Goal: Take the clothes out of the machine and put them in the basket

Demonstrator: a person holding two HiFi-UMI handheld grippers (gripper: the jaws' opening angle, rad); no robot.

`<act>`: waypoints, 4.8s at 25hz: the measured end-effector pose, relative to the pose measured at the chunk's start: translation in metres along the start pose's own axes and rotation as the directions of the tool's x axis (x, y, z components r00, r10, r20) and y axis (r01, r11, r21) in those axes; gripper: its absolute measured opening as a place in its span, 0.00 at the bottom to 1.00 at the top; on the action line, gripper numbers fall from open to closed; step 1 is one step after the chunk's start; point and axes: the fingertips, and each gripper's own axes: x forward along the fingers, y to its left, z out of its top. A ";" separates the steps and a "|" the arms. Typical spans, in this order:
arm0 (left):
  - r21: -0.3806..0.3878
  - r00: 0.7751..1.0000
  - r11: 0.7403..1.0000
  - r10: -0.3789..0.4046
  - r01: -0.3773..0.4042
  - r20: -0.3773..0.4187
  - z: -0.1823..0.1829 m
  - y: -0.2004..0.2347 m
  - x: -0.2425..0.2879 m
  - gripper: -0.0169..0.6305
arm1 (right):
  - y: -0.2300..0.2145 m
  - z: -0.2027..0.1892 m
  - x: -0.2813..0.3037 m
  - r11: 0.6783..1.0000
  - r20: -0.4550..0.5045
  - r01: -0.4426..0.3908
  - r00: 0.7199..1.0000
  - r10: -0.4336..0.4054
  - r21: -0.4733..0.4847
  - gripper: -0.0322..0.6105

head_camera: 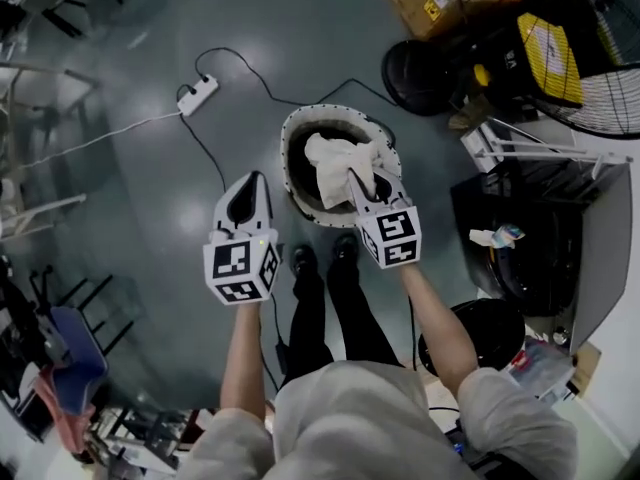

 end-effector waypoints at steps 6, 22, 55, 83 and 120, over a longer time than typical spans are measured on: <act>-0.003 1.000 1.000 -0.008 0.008 -0.024 -0.013 -0.002 0.007 0.05 | -0.016 -0.052 0.054 0.995 -0.109 0.041 0.994 -0.031 0.088 0.63; 0.027 0.998 0.998 -0.052 0.052 0.019 0.021 -0.031 -0.016 0.05 | -0.017 0.006 -0.025 0.994 0.027 0.089 0.995 -0.091 0.057 0.11; 0.231 0.927 0.951 -0.266 0.207 0.263 0.192 -0.128 -0.173 0.05 | 0.023 0.222 -0.313 0.958 0.474 0.286 0.845 -0.246 -0.013 0.08; 0.470 0.533 0.421 -0.836 0.775 -0.129 0.073 -0.556 -0.183 0.05 | -0.104 -0.055 -0.650 0.436 0.153 0.785 0.412 -0.898 0.441 0.09; 0.403 0.508 0.346 -0.749 0.847 -0.424 -0.169 -0.724 0.010 0.05 | -0.298 -0.320 -0.588 0.350 -0.134 0.775 0.482 -0.866 0.526 0.09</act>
